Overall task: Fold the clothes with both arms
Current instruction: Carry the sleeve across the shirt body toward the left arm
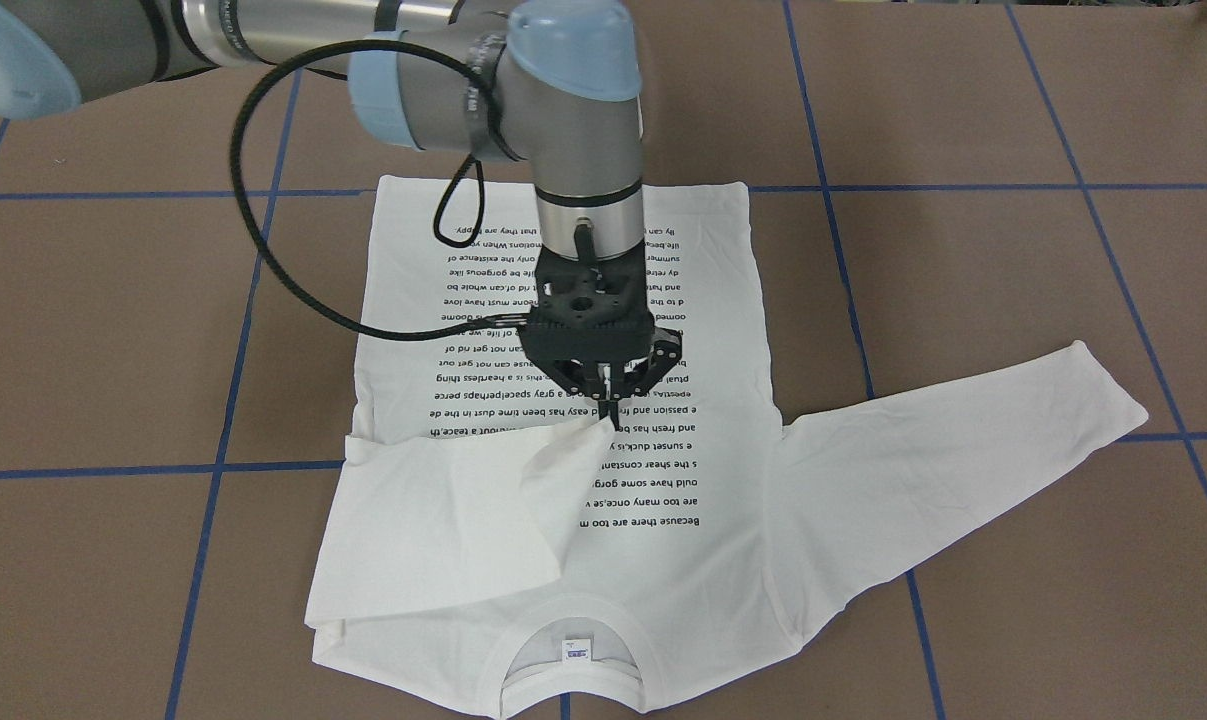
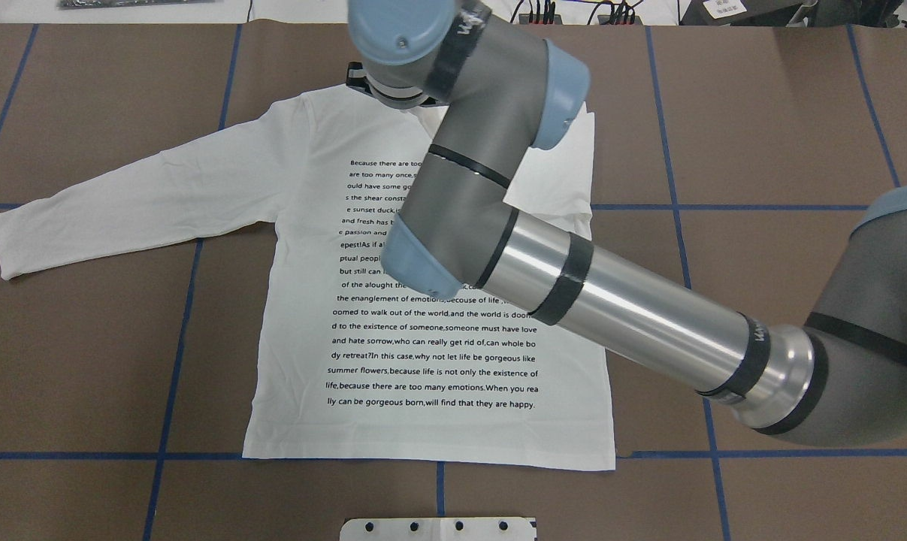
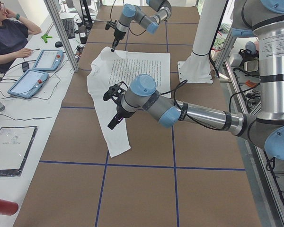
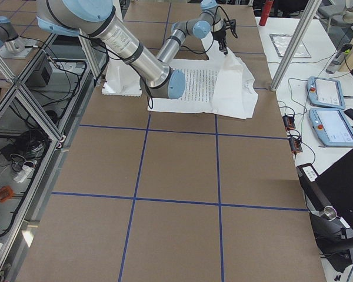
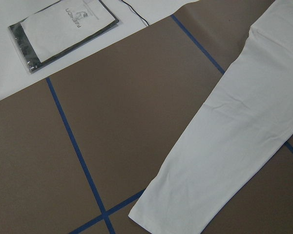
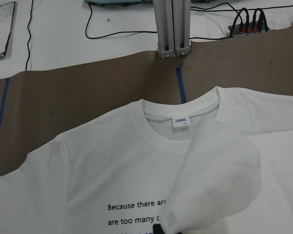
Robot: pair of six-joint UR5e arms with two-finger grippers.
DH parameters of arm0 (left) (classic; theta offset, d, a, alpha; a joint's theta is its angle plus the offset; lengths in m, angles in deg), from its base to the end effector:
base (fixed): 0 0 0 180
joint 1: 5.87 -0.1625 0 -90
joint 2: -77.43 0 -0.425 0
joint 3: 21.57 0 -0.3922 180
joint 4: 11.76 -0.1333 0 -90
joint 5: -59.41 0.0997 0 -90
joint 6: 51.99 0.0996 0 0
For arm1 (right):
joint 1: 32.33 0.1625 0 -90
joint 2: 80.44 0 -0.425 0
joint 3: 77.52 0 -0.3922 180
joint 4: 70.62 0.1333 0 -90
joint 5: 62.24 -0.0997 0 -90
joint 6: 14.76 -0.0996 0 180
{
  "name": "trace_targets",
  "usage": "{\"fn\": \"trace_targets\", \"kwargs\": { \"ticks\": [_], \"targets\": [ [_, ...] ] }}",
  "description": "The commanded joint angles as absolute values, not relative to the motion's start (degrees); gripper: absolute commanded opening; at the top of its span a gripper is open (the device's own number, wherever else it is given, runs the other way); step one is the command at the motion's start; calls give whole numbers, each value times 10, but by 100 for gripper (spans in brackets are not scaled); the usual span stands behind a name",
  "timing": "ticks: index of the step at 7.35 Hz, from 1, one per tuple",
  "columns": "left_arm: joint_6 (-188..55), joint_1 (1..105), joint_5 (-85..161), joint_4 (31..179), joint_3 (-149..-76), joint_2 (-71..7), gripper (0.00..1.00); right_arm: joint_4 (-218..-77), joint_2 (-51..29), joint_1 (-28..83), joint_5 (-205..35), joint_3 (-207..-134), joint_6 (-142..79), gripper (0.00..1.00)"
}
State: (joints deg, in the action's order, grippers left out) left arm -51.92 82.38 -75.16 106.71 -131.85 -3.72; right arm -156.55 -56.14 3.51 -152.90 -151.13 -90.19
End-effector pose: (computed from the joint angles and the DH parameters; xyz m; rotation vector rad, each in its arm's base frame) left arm -0.0499 -0.4428 0.4952 0.6498 0.7557 0.2997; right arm -0.5569 -0.5653 0.0194 0.3891 -0.8519 0.3385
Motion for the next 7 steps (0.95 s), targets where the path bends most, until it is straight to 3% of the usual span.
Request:
{"fn": "trace_targets", "kwargs": {
  "ticks": [1,2,3,7],
  "targets": [
    [-521,825,-751,1067,-1318,-33,100,-1563,-620,-16,-1459,-1441,-948,0],
    [-521,825,-752,1067,-1318,-33,100,-1539,-619,-24,-1456,-1440,-953,62],
    [-521,825,-751,1067,-1320,-33,100,-1526,-618,-31,-1455,-1431,-990,100],
    [-537,825,-751,1067,-1320,-40,100,-1535,-615,-8,-1520,-1433,-998,100]
  ]
}}
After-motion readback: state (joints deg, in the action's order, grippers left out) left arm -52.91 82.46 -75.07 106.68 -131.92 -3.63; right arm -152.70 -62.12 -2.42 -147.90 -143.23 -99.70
